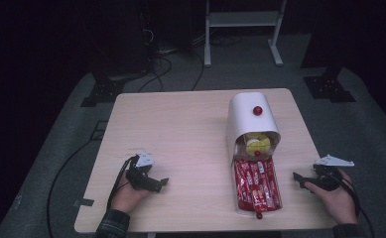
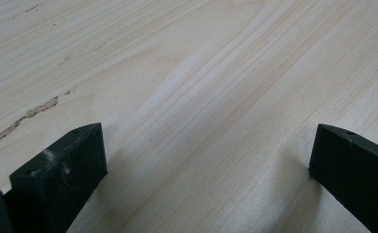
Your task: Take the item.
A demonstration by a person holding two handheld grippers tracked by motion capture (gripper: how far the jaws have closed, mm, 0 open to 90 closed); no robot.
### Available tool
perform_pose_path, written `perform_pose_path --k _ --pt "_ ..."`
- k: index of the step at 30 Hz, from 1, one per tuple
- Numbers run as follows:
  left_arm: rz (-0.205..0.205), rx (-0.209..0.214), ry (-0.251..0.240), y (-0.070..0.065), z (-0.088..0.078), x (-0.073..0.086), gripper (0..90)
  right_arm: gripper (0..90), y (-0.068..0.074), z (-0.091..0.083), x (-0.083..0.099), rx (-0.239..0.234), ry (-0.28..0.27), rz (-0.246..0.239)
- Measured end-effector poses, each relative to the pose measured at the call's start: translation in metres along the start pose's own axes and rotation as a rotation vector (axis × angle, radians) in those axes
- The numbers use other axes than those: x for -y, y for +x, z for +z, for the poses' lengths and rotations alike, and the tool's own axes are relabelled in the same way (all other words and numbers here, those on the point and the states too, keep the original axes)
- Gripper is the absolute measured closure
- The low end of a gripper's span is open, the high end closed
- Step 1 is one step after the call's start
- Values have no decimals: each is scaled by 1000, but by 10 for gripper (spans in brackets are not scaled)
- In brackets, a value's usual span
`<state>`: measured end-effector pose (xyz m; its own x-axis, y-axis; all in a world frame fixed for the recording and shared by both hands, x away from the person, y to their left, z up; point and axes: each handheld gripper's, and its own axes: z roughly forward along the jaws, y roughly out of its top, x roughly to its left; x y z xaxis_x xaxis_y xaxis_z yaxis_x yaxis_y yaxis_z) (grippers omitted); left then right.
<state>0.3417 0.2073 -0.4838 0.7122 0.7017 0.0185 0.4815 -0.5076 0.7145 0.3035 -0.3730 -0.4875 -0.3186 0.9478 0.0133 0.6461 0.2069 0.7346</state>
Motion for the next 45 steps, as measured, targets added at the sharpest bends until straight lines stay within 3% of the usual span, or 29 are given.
perform_pose_path --k 17,45 --pt "-4 0 -3 0 1 -1 0 231 1 -5 2 -2 -6 -4" --pt "-4 0 -3 0 1 -1 0 250 9 -19 -3 -26 -66 -10"
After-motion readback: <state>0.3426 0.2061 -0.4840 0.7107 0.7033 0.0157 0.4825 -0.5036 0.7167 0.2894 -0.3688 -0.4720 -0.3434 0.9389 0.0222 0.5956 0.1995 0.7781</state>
